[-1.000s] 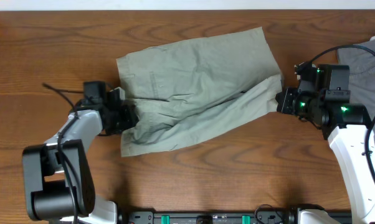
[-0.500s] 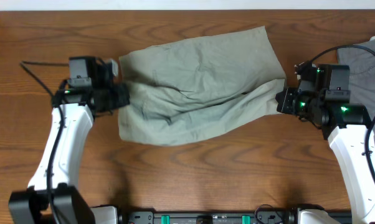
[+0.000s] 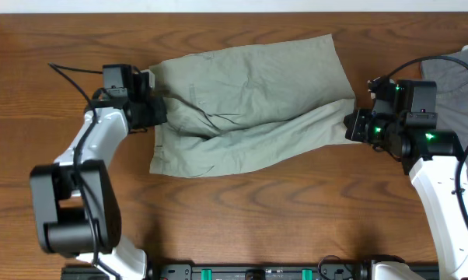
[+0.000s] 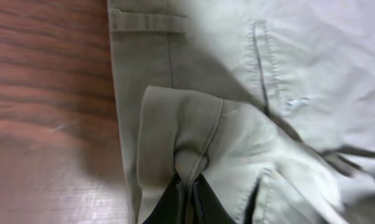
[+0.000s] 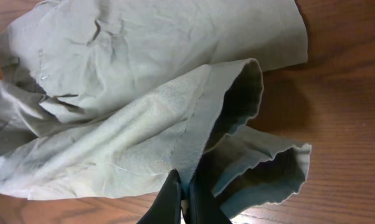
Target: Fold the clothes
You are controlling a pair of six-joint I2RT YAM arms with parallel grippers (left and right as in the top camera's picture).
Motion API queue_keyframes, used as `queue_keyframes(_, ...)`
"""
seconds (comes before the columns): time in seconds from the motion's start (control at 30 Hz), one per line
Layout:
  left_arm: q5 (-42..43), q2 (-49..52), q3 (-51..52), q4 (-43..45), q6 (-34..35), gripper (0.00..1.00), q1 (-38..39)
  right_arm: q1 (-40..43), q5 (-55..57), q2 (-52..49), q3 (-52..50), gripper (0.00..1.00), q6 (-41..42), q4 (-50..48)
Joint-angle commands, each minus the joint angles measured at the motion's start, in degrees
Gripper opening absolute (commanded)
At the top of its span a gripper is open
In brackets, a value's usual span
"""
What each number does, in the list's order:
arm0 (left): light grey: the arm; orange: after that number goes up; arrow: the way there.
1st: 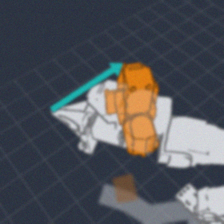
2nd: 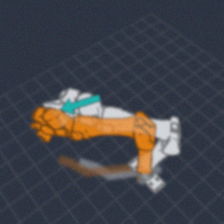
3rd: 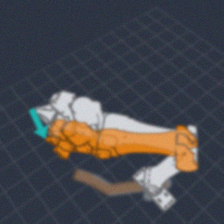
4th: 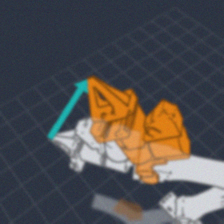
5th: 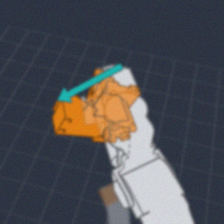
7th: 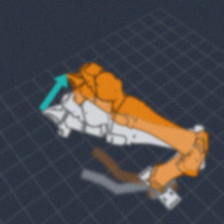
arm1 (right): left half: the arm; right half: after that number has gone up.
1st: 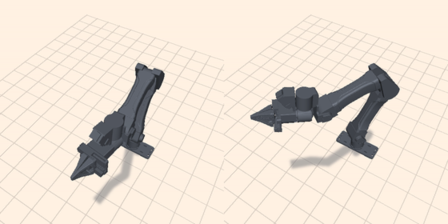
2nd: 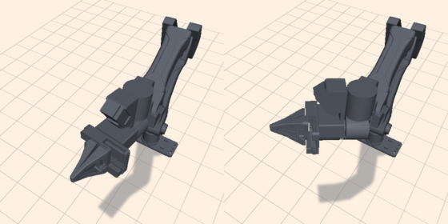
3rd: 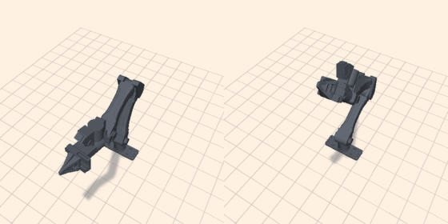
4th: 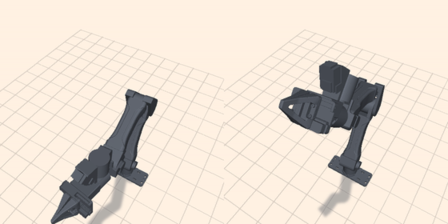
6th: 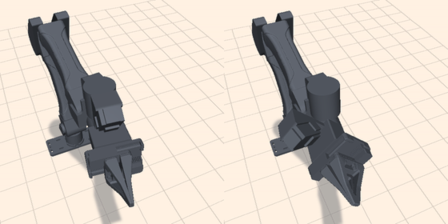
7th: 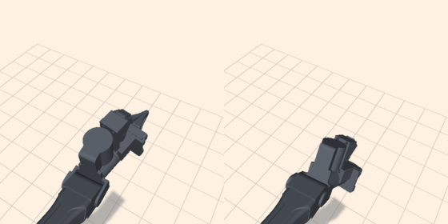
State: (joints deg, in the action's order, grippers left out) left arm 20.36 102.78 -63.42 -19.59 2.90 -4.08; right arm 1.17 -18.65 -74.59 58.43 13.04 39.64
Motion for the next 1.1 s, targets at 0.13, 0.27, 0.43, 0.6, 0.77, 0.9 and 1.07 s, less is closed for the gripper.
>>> queue_keyframes(0.13,-0.5,0.59,0.07,0.7,-0.96,0.35,0.28,0.26,-1.14,0.15,0.46,0.02,0.68,-0.07)
queue_keyframes(0.27,-0.81,-1.95,-0.11,-0.76,-0.94,1.0,0.13,0.26,-1.2,0.15,0.46,0.01,0.66,0.0)
queue_keyframes(0.43,-3.76,-7.8,-0.7,-7.48,-0.94,0.98,-1.09,0.26,-1.27,0.15,0.46,0.02,0.63,-0.02)
queue_keyframes(0.6,-2.62,-13.66,-0.68,-18.4,8.41,0.98,-4.98,0.26,-1.25,0.15,0.46,0.03,0.61,-0.02)
queue_keyframes(0.77,-1.25,-15.54,-0.04,-28.0,11.15,0.98,-9.92,0.26,-1.25,0.15,0.46,0.03,0.61,0.0)
queue_keyframes(0.9,1.27,-14.99,4.76,-26.88,9.42,0.84,-12.48,0.26,-1.25,0.15,0.46,0.03,0.63,-0.04)
queue_keyframes(1.07,11.23,-14.78,11.15,-20.44,1.64,0.8,-14.25,0.28,-0.85,0.15,0.46,0.04,0.63,-0.04)
